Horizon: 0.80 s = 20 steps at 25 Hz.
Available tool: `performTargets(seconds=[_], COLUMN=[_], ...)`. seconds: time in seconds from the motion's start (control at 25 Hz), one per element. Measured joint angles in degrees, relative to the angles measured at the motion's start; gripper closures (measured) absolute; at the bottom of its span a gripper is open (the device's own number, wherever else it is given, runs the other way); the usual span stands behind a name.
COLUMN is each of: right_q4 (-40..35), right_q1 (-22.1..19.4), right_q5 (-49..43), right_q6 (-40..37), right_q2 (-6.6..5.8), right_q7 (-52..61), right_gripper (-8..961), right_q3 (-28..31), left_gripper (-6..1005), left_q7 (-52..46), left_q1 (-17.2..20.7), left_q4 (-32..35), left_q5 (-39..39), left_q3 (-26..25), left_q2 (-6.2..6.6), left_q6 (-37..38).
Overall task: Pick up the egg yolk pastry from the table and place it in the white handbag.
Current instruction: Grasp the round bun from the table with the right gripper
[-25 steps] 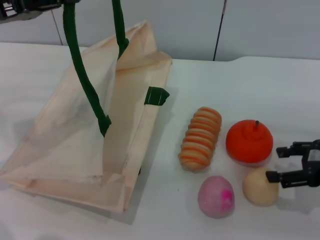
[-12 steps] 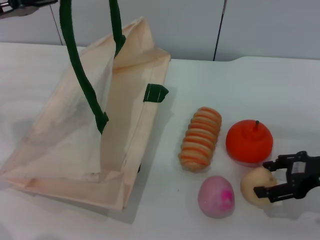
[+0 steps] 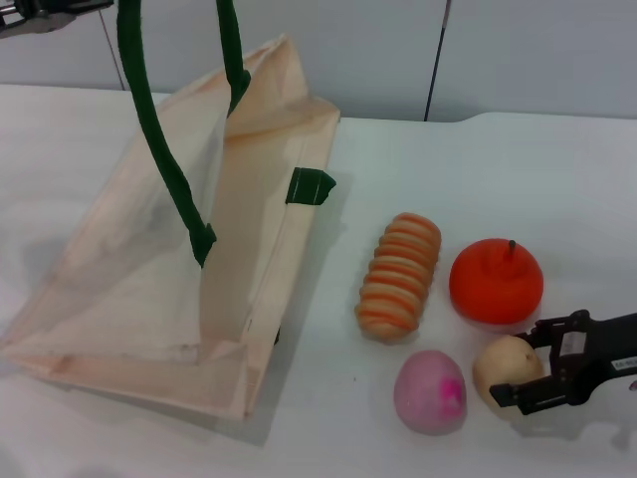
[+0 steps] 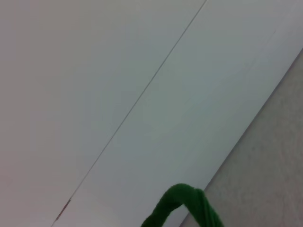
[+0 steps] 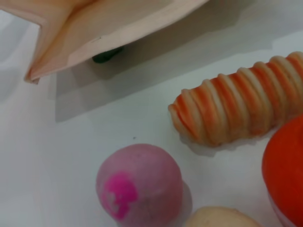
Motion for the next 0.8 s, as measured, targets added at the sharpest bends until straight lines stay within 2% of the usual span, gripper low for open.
performTargets(seconds=[0.48, 0.8], right_q4=[-0.4, -2.1], right_q1=[0.0, -0.5], right_q5=[0.0, 0.1], right_q6=[-0.2, 0.6], right_q2=[0.02, 0.0], right_q7=[1.0, 1.5], right_gripper=[130, 182], right_q3=[-2.1, -3.1], left_gripper=[864, 864], left_q7=[-0.1, -0.3], left_q1=[0.0, 0.0], left_q4=[0.2, 0.2], left_q5=[-0.6, -0.6], left_q3=[0.0, 0.0], left_q2=[0.08, 0.09], left_q6=[0.0, 0.0])
